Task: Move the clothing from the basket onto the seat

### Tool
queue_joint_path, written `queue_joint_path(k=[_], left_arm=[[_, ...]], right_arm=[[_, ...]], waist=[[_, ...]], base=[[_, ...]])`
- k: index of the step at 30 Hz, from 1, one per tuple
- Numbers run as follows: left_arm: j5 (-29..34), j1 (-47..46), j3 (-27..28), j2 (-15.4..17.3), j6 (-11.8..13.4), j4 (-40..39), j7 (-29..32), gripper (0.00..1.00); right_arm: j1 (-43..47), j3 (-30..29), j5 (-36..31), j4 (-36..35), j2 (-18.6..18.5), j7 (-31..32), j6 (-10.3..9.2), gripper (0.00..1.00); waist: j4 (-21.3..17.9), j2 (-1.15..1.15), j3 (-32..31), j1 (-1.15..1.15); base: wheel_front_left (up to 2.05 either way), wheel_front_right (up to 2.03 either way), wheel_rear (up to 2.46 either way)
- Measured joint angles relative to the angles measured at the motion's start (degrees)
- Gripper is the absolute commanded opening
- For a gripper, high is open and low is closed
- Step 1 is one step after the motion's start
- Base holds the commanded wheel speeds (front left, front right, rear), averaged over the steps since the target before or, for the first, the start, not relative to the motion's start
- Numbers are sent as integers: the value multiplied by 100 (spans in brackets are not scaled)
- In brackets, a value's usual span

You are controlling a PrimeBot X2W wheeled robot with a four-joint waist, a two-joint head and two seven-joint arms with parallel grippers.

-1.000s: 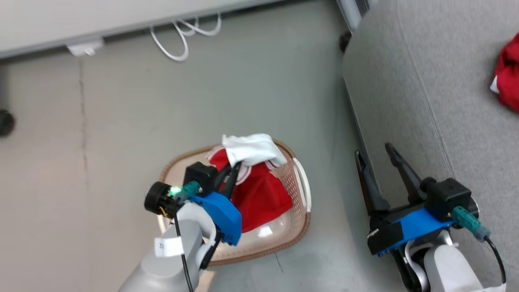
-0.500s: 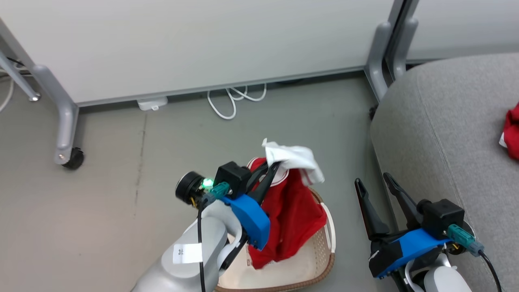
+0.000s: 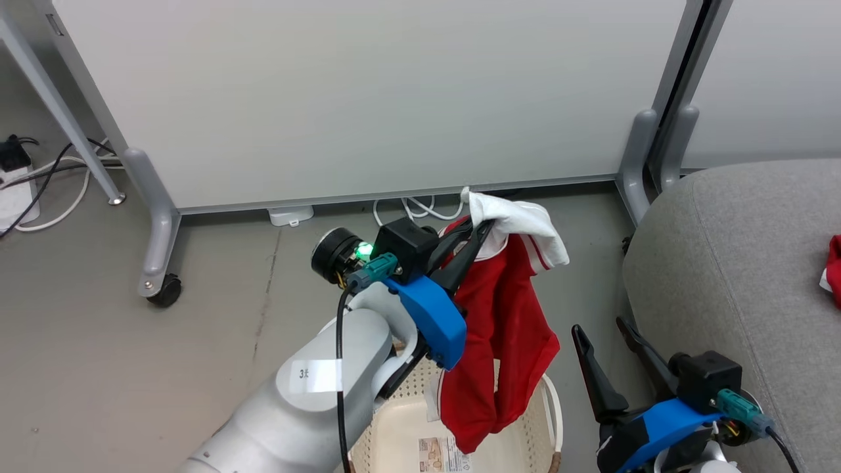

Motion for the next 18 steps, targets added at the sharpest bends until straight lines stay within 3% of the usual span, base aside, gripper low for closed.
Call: queue_joint_path(k=[18], left_arm=[[-934, -759, -888, -1, 0, 140, 19, 0]], right_arm=[[59, 153, 62, 14, 0, 54, 0, 100]], waist=[[79, 0, -116, 1]], base=[[0, 0, 0]])
